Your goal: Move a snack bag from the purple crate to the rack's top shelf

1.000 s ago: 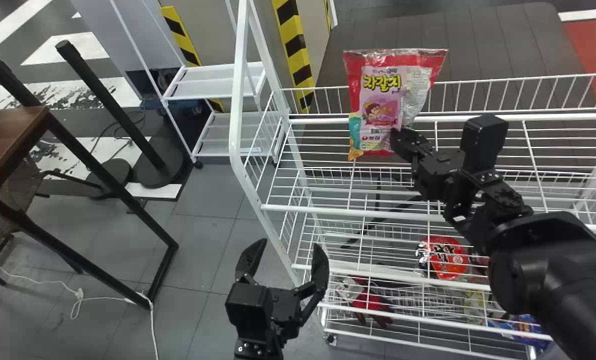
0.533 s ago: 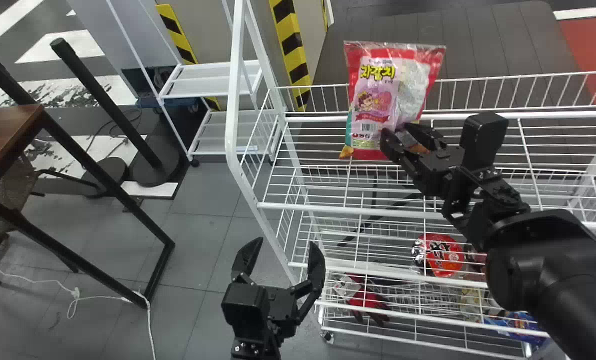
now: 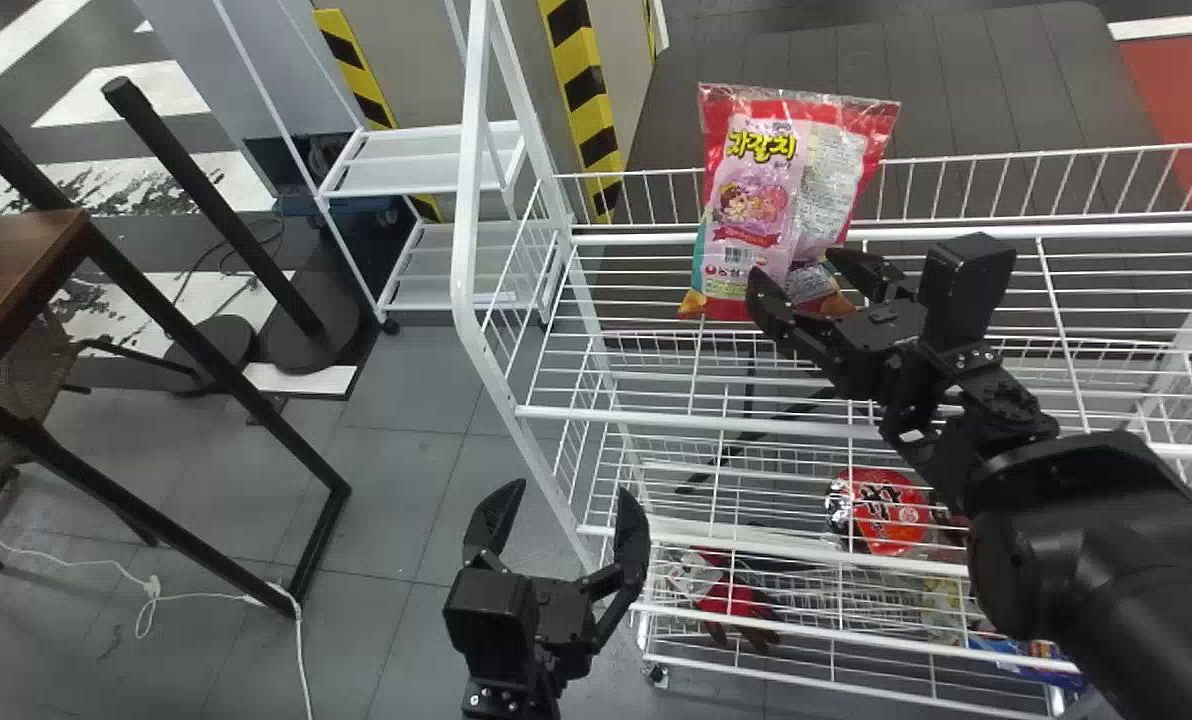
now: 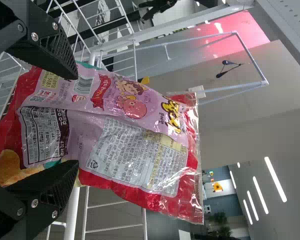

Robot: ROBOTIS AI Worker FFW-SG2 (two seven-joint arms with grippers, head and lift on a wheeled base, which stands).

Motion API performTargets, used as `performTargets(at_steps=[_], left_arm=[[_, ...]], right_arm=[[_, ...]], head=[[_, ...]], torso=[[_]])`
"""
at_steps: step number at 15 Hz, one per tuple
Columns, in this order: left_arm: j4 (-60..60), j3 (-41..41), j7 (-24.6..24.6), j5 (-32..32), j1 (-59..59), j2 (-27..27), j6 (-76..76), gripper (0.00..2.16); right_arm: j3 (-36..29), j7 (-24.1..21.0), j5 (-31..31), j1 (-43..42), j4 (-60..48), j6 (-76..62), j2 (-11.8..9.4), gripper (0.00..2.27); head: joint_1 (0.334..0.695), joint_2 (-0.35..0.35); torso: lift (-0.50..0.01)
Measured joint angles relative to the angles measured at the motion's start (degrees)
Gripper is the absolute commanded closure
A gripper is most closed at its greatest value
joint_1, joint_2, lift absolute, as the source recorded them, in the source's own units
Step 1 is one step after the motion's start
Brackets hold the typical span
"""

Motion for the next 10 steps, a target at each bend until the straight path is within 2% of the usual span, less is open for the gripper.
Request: performTargets(at_steps=[2,3,5,8,9,10], left_arm=[[0.1,0.4,0.0,0.4,0.0,-0.1,-0.1,0.14],[0.1,0.7,-0.1,0.7,0.0,-0.1,-0.1,0.14],[0.1,1.3,-0.6,1.7,0.0,-0.1,-0.2,0.14],[-0.3,2.1,-0.7,2.4,0.1,-0.2,-0.8,0.14],[-0.7,2.3,-0.7,2.5,0.4,-0.2,-1.3,0.14],[-1.3,2.3,-0.7,2.5,0.6,-0.2,-1.6,0.14]], right_arm=[[0.5,-0.2,1.6,2.7,-3.4,-1.3,0.0,0.16],[0.9,-0.4,3.0,4.6,-6.2,-1.1,0.0,0.12],[1.7,-0.8,5.1,9.0,-14.7,3.6,0.0,0.12],[2.5,-4.8,7.7,16.2,-31.1,10.7,0.0,0.12],[2.5,-6.3,8.1,18.7,-36.5,11.7,-0.3,0.12],[2.2,-7.1,8.2,21.2,-41.6,12.6,-1.7,0.12]], head=[[0.695,0.290],[0.695,0.317],[0.695,0.350],[0.695,0.350],[0.695,0.350],[0.695,0.350]], torso=[[-0.001],[-0.001],[-0.001],[-0.001],[-0.001],[-0.001]])
